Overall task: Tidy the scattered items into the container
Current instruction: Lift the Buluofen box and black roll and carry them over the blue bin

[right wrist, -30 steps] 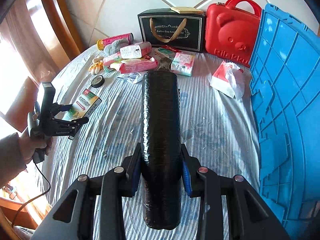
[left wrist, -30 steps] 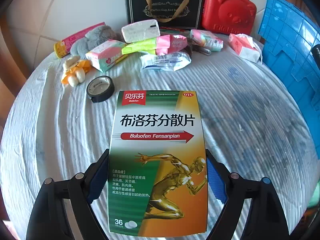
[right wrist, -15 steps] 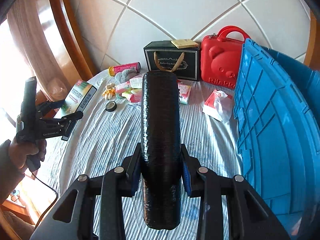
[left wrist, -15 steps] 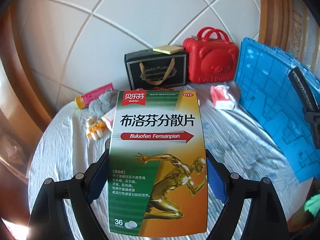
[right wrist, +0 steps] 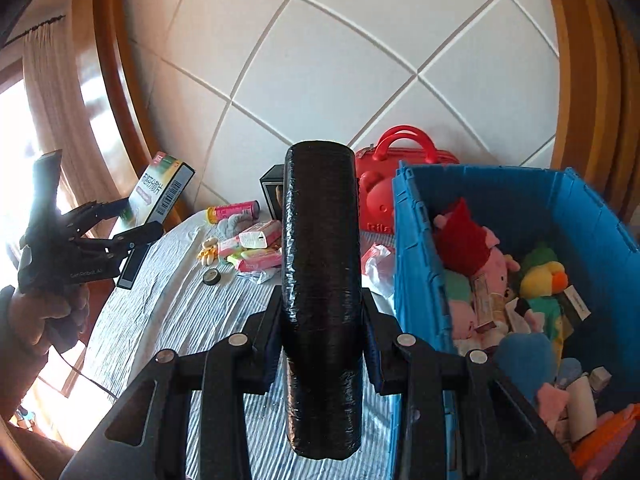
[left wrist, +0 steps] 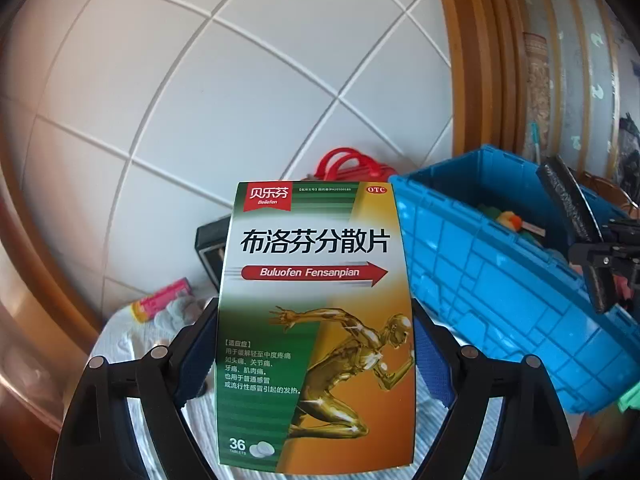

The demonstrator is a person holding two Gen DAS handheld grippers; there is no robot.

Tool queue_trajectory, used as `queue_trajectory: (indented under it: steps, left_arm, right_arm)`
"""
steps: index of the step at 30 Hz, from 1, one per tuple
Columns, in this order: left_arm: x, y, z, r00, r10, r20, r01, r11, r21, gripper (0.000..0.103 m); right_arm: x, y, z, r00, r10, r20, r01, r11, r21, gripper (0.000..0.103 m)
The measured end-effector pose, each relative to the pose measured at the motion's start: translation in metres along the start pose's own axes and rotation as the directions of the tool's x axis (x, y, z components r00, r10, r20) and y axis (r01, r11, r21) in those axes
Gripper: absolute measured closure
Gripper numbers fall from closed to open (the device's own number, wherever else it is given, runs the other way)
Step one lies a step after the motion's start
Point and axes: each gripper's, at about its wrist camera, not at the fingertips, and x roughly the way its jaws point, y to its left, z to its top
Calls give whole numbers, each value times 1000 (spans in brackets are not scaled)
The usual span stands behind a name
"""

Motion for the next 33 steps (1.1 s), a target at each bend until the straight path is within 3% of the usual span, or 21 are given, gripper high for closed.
queue_trajectory:
  steps: [9,17,25,33]
  left_arm:
    - [4,-104,72,986,-147,80,136,983,127,17]
    - [13,-190,117,955,-278,106,248,940,234,17]
    - [30,-262,154,926,-362,104,315,896,314,17]
    - [41,-302,182,903,-415,113,364,878,312,17]
  right_arm:
    - [-54,-86,-9,991,-131,25,128,988,86,70]
    - [-94,-151,-27,970,-241,25,233,957,175,70]
    - [-124,-189,-38,950,-312,24,298,925,236,70]
    - [-132,-213,-44,939,-343,19,325,904,276,70]
